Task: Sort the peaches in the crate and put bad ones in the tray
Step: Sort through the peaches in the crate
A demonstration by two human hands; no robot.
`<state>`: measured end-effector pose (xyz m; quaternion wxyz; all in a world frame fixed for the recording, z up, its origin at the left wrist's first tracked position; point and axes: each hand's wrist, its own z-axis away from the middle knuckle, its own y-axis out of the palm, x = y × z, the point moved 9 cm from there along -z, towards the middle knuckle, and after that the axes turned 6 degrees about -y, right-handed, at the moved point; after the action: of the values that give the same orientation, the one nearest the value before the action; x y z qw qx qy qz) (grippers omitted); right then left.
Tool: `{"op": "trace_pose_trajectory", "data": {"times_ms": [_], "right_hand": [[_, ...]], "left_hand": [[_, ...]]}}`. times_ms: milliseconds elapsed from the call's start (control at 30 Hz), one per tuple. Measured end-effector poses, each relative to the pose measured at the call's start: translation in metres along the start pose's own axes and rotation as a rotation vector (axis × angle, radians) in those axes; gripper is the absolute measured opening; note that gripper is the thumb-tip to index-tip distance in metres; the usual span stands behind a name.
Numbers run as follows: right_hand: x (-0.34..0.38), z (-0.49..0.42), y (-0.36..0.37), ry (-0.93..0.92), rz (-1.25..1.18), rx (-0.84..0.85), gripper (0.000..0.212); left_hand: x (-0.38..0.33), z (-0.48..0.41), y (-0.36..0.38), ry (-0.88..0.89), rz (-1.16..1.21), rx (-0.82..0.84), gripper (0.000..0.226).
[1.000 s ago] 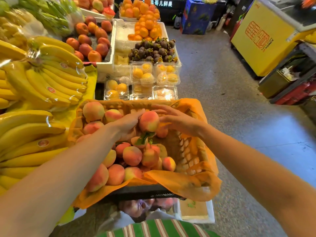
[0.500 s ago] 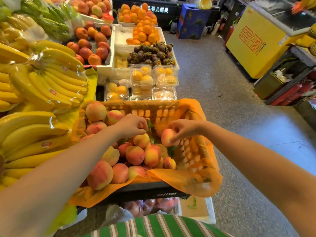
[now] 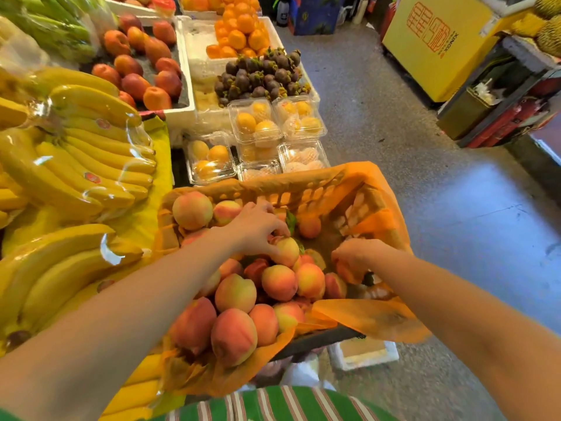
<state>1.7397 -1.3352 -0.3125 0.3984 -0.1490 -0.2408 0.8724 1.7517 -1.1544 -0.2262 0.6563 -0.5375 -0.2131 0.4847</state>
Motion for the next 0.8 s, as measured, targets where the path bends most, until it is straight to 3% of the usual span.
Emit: {"op": "trace_pose_trajectory", "data": {"times_ms": [133, 233, 300, 400, 467, 567, 667, 800], "right_hand": [[-0.002, 0.005, 0.002, 0.084, -0.034, -0.032, 0.037], [-0.001, 0.003, 0.011, 0.041, -0.183, 0.049, 0.051], [0.001, 0.008, 0.000, 0.001, -0.366, -0.006, 0.052], [0.012, 0.027, -0.038, -0.143, -0.780, -0.220, 0.042], [0.032, 0.038, -0.047, -0.234, -0.931, -0.195, 0.042], [0.060, 0.037, -0.035, -0.254, -0.800, -0.091, 0.060], [0.065, 0.029, -0.030, -0.238, -0.678, -0.193, 0.081], [0.055, 0.034, -0.031, -0.274, -0.754, -0.247, 0.068]], "left_hand": [[0.000, -0.002, 0.000, 0.015, 0.015, 0.020, 0.049], [0.001, -0.001, 0.002, 0.019, 0.004, 0.034, 0.052], [0.000, 0.000, 0.000, 0.030, 0.004, 0.025, 0.051], [-0.005, 0.005, -0.007, 0.043, 0.004, -0.009, 0.048], [-0.009, 0.006, -0.007, 0.043, 0.005, 0.006, 0.048], [-0.016, 0.005, 0.002, 0.037, -0.041, 0.104, 0.059], [-0.025, 0.004, 0.010, 0.040, -0.101, 0.176, 0.067], [-0.030, -0.001, 0.016, 0.081, -0.204, 0.196, 0.069]]}}
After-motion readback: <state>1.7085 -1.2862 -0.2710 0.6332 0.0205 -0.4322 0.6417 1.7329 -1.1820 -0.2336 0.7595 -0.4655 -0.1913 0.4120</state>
